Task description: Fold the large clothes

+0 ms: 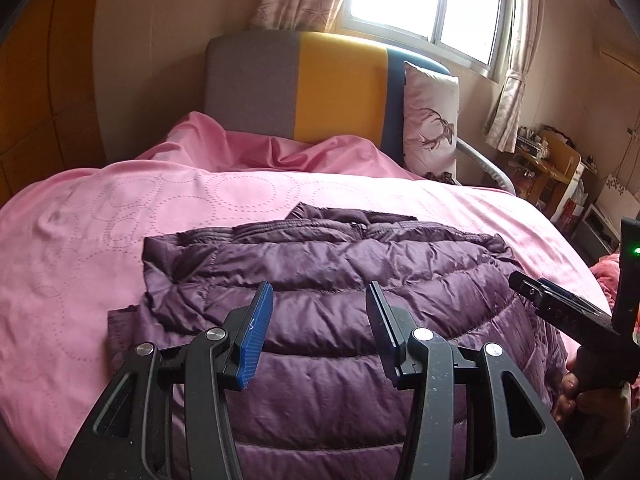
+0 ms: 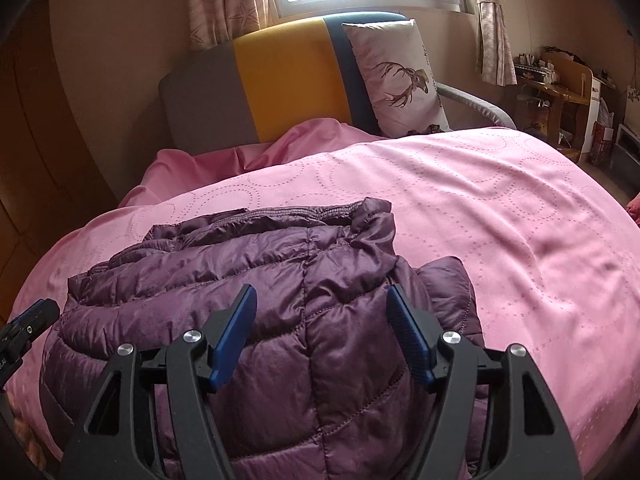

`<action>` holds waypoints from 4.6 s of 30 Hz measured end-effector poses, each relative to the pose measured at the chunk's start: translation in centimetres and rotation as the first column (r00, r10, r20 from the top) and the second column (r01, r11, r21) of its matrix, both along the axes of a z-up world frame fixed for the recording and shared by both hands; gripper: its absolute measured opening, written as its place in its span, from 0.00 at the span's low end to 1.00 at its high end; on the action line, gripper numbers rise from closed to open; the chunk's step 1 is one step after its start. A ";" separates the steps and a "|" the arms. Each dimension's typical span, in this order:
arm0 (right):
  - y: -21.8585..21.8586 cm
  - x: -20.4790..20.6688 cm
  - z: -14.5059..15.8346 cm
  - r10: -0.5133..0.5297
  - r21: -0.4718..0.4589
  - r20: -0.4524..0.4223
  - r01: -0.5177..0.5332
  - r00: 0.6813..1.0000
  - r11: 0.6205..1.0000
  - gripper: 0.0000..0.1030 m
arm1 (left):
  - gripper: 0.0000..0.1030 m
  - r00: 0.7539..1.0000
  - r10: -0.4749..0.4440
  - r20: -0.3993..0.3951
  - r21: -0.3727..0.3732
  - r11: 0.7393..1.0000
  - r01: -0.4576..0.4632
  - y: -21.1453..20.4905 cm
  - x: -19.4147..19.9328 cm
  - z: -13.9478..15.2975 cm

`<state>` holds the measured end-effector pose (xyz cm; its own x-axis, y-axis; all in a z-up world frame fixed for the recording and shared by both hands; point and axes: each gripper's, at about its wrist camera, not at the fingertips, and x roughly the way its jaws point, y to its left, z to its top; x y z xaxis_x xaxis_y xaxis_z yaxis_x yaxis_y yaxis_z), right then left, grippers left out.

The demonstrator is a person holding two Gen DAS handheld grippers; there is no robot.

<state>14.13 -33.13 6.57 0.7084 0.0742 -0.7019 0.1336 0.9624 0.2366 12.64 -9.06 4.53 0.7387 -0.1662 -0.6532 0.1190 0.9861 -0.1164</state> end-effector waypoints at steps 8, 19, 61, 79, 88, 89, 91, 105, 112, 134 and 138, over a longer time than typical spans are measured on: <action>-1.6 0.4 -2.4 -0.026 0.027 -0.040 0.028 0.999 0.999 0.67 | 0.46 0.997 -0.022 -0.073 -0.004 1.000 0.021 -1.8 1.7 -3.0; -2.1 0.5 -4.4 -0.014 0.094 -0.045 0.018 0.999 0.995 0.70 | 0.46 0.990 -0.007 -0.142 -0.032 0.999 0.002 -1.8 3.5 -8.1; -5.4 -8.4 -0.1 0.052 0.440 -0.097 -0.004 0.994 0.898 0.23 | 0.58 0.999 0.006 -0.033 -0.081 0.997 -0.008 0.7 -2.7 -4.2; 14.4 -3.5 10.8 0.451 0.277 0.084 -0.455 0.889 0.846 0.22 | 0.56 0.984 0.041 -0.174 -0.342 0.935 -0.100 11.3 -4.0 -7.7; 26.3 -1.6 6.0 0.623 0.217 -0.054 -0.600 0.780 0.770 0.22 | 0.53 0.986 0.063 -0.155 -0.561 0.816 -0.140 17.8 -5.8 -6.0; 27.2 -1.7 5.5 0.632 0.196 -0.064 -0.611 0.772 0.767 0.22 | 0.53 0.988 0.080 -0.135 -0.567 0.811 -0.144 19.0 -6.4 -5.3; 28.5 -1.9 4.8 0.642 0.159 -0.076 -0.627 0.763 0.763 0.22 | 0.55 0.992 0.074 -0.102 -0.596 0.794 -0.121 20.8 -7.2 -3.8; 28.6 -5.0 6.3 0.763 0.175 0.064 -0.760 0.643 0.626 0.63 | 0.37 0.964 -0.144 -0.225 -0.491 0.871 0.016 15.7 2.0 -0.4; 19.3 -3.8 7.2 0.656 0.291 0.138 -0.664 0.742 0.689 0.63 | 0.24 0.959 -0.165 -0.231 -0.420 0.906 0.054 14.6 2.0 0.3; 26.7 -2.0 2.7 0.808 0.108 -0.024 -0.802 0.589 0.588 0.64 | 0.27 0.937 0.145 -0.319 -0.173 0.963 -0.208 19.4 -2.8 -5.7; 22.4 2.5 5.9 0.759 0.218 0.050 -0.749 0.649 0.626 0.65 | 0.31 0.950 0.184 -0.251 -0.068 0.976 -0.207 18.0 -3.8 -5.0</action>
